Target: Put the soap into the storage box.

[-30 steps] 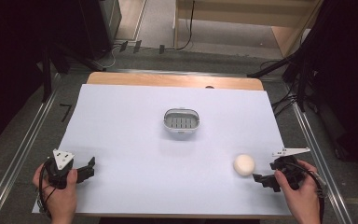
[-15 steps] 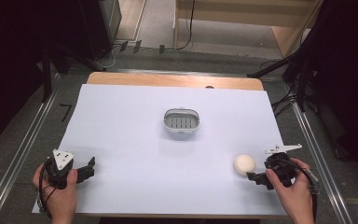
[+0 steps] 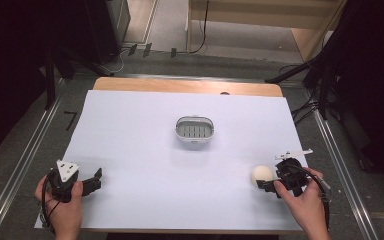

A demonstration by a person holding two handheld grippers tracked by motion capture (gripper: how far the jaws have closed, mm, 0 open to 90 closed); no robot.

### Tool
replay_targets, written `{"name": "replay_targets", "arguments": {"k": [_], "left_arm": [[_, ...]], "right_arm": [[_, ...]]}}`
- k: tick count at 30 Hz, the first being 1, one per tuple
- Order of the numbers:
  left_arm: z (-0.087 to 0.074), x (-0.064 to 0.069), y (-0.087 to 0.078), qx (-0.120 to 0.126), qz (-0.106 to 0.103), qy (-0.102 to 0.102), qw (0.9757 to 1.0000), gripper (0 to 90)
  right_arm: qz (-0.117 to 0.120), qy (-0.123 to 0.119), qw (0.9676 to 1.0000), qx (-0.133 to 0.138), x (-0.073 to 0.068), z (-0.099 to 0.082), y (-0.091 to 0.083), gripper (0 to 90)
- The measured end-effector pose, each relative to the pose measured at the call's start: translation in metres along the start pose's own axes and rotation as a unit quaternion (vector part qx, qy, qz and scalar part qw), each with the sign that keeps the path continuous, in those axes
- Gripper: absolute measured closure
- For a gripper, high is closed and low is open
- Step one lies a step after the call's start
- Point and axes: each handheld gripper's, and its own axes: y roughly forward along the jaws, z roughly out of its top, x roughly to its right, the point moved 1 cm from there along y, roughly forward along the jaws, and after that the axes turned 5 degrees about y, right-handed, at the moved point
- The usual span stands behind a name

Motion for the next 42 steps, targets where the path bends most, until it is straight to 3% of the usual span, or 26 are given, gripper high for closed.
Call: {"name": "replay_targets", "arguments": {"k": [15, 17, 27, 29, 37, 42], "left_arm": [[0.000, 0.000, 0.000, 0.000, -0.001, -0.001, 1.0000, 7.4], [0.000, 0.000, 0.000, 0.000, -0.001, -0.002, 1.0000, 7.3], [0.000, -0.001, 0.000, -0.002, -0.003, -0.005, 1.0000, 7.3], [0.000, -0.002, 0.000, -0.002, -0.003, -0.009, 1.0000, 7.4], [0.000, -0.002, 0.000, -0.003, -0.004, -0.011, 0.9999, 7.4], [0.000, -0.002, 0.000, -0.003, -0.005, -0.011, 0.9999, 7.3]], "right_arm": [[-0.017, 0.021, 0.9996, 0.002, -0.012, 0.008, 0.014, 14.9], [-0.041, 0.032, 0.9986, 0.005, -0.012, 0.009, 0.017, 22.2], [-0.047, 0.045, 0.9979, -0.002, -0.014, 0.010, 0.021, 22.7], [-0.056, 0.038, 0.9977, -0.005, -0.016, 0.011, 0.022, 22.9], [-0.054, 0.046, 0.9975, -0.006, -0.015, 0.010, 0.024, 23.1], [-0.040, 0.048, 0.9980, -0.004, -0.012, 0.008, 0.024, 23.1]]}}
